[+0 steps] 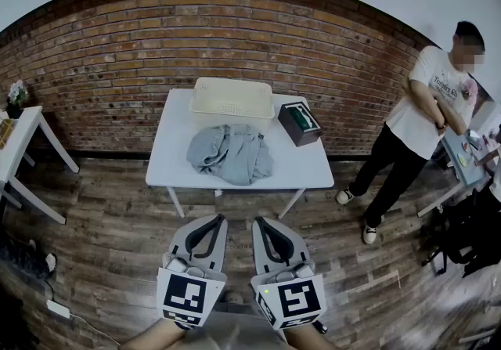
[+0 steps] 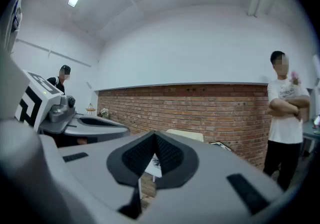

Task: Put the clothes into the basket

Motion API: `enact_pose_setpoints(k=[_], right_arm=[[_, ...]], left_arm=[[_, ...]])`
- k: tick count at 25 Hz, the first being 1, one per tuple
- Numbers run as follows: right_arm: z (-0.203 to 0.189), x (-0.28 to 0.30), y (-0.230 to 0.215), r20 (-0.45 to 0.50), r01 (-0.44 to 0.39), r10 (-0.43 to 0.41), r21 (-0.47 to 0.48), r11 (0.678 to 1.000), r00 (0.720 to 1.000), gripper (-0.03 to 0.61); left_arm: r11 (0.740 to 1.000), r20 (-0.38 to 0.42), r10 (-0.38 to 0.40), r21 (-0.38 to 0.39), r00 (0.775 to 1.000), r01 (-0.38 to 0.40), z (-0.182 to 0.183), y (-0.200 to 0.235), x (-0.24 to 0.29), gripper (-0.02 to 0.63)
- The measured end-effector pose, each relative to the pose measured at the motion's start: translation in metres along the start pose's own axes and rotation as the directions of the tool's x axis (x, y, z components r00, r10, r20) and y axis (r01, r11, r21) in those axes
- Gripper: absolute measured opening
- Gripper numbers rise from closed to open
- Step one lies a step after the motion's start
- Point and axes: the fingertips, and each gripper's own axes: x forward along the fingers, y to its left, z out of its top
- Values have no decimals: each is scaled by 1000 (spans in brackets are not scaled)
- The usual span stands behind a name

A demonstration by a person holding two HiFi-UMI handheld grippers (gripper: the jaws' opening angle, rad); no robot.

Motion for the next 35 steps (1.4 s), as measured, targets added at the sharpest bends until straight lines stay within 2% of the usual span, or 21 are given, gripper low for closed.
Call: enact_pose_setpoints(k=[15, 26, 35], right_arm=[[-12, 12, 17, -9, 43, -43, 6, 999, 999, 2], [-27, 11, 1, -40, 114, -111, 70, 991, 993, 3], [-31, 43, -13, -34, 118, -116, 69, 991, 993, 3]], left_arm=[[999, 3, -47, -6, 999, 47, -15, 16, -2, 9], [997, -15, -71, -34, 997, 71, -27, 26, 3, 9], [998, -18, -60, -29, 998, 60, -31, 51, 32, 9]])
